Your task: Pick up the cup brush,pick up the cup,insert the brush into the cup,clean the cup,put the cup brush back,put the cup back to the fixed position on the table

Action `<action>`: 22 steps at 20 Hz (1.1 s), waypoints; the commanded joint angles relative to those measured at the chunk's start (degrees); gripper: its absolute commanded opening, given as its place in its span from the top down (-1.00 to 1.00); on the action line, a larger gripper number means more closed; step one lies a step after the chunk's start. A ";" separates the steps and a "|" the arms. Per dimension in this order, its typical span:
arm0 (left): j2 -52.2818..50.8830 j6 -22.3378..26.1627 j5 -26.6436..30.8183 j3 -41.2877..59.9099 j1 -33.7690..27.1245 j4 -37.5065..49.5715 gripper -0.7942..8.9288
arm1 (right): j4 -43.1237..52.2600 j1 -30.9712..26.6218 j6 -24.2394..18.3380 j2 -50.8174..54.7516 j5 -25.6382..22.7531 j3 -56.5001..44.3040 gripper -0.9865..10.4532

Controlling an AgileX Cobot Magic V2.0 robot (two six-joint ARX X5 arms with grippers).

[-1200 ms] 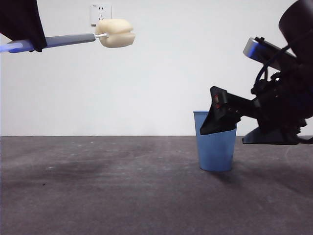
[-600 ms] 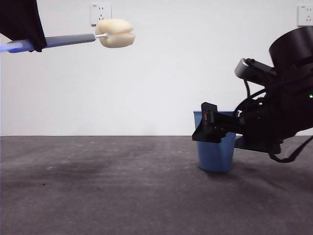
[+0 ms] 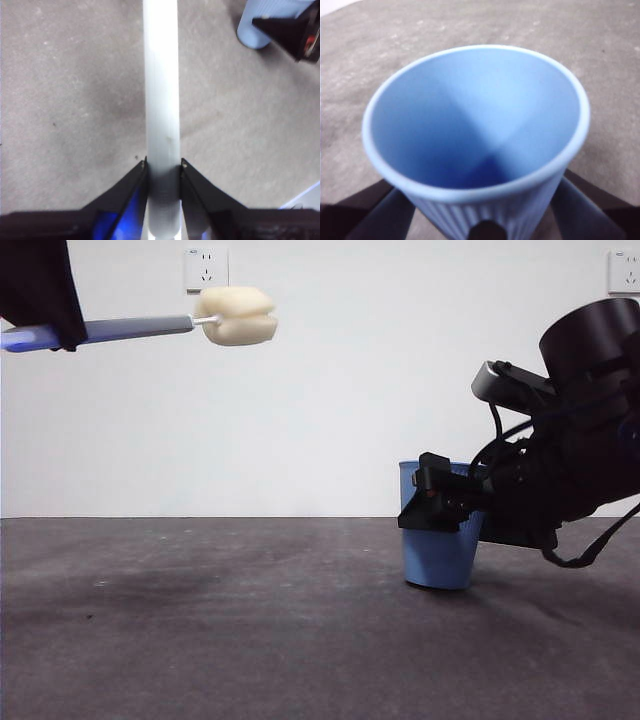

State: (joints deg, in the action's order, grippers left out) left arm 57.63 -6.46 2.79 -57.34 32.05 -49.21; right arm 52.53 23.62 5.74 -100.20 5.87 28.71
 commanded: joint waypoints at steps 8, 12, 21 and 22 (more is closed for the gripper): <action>0.28 16.22 -0.37 -0.09 0.17 -4.46 0.85 | -44.81 2.64 -15.98 24.24 -6.91 6.05 0.86; 1.44 24.02 -3.39 -0.09 0.24 -8.17 0.85 | -68.22 8.68 -29.40 26.73 -17.99 15.80 0.86; 3.34 26.67 -5.97 -0.09 6.47 -10.47 0.85 | -80.91 18.27 -48.24 26.60 -35.01 20.55 0.86; 4.15 26.62 -5.97 -0.09 7.37 -11.10 0.85 | -80.98 18.47 -48.96 26.60 -36.17 20.55 0.86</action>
State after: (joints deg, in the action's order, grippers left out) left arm 61.34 19.51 -2.81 -57.34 39.18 -60.31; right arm -28.69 42.00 -41.76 -73.32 -29.80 49.17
